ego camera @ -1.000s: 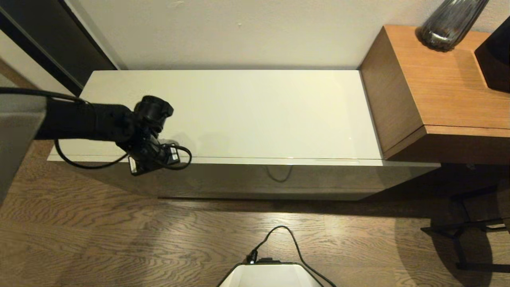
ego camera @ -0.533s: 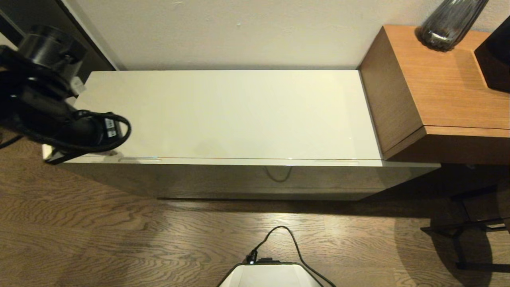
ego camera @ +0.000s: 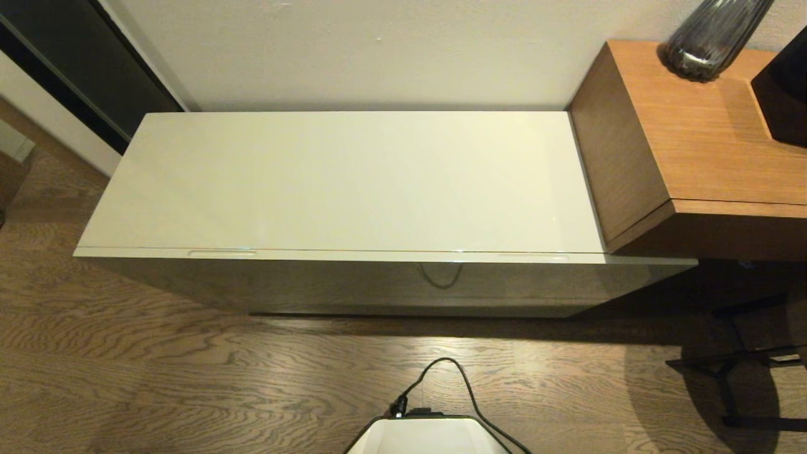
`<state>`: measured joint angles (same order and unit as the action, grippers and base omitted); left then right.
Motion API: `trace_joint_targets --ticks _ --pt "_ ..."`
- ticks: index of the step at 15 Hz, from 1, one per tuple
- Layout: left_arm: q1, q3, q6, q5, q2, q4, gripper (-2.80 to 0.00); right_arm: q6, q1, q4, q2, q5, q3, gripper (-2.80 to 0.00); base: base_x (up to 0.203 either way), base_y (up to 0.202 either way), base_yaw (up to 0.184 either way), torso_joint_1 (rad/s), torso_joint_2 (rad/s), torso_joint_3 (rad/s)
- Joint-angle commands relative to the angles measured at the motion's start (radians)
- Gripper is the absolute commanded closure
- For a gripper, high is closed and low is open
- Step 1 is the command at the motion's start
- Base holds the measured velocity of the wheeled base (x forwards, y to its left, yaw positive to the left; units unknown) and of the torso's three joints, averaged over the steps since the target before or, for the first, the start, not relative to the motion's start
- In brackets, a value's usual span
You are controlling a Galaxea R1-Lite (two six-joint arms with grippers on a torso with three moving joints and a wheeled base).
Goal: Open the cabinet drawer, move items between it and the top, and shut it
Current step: Open the drawer
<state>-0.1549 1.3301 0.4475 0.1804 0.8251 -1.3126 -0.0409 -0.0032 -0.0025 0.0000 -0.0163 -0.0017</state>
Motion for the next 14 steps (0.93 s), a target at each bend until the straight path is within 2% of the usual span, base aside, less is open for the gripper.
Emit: trace_joint_targets --ticks 1,3,6,7,8,10,11,12,14 --pt "0.069 -0.08 -0.125 -0.02 -0.297 -0.103 0.0 -0.001 0.0 -0.001 0.002 -0.001 0.0 0.0 0.0 0.0 0.0 0.0 0.0 0.0" --pt "0.212 -0.115 -0.238 -0.088 -0.38 -0.16 0.0 -0.001 0.0 -0.001 0.002 -0.001 0.0 0.0 0.0 0.0 0.0 0.0 0.0 0.0" --pt "0.367 -0.119 -0.501 -0.204 -0.544 -0.205 0.0 -0.002 0.0 -0.001 0.002 -0.001 0.0 0.0 0.0 0.0 0.0 0.0 0.0 0.0" --pt "0.367 -0.112 -0.507 -0.23 -0.55 -0.213 0.0 -0.002 0.0 -0.001 0.002 -0.001 0.0 0.0 0.0 0.0 0.0 0.0 0.0 0.0" --pt "0.336 -0.116 -0.478 -0.224 -0.547 -0.214 0.0 -0.001 0.0 -0.001 0.002 -0.001 0.0 0.0 0.0 0.0 0.0 0.0 0.0 0.0" --pt "0.2 -0.137 -0.409 -0.174 -0.548 -0.216 0.0 -0.001 0.0 -0.001 0.002 -0.001 0.0 0.0 0.0 0.0 0.0 0.0 0.0 0.0" --pt "0.161 -0.189 -0.385 -0.145 -0.571 -0.217 0.0 -0.001 0.0 -0.001 0.002 -0.001 0.0 0.0 0.0 0.0 0.0 0.0 0.0 0.0" --pt "0.145 -0.257 -0.369 -0.117 -0.607 -0.217 0.0 -0.001 0.0 -0.001 0.002 -0.001 0.0 0.0 0.0 0.0 0.0 0.0 0.0 0.0" --pt "0.14 -0.29 -0.375 -0.091 -0.643 -0.217 0.0 -0.001 0.0 -0.001 0.002 -0.001 0.0 0.0 0.0 0.0 0.0 0.0 0.0 0.0"
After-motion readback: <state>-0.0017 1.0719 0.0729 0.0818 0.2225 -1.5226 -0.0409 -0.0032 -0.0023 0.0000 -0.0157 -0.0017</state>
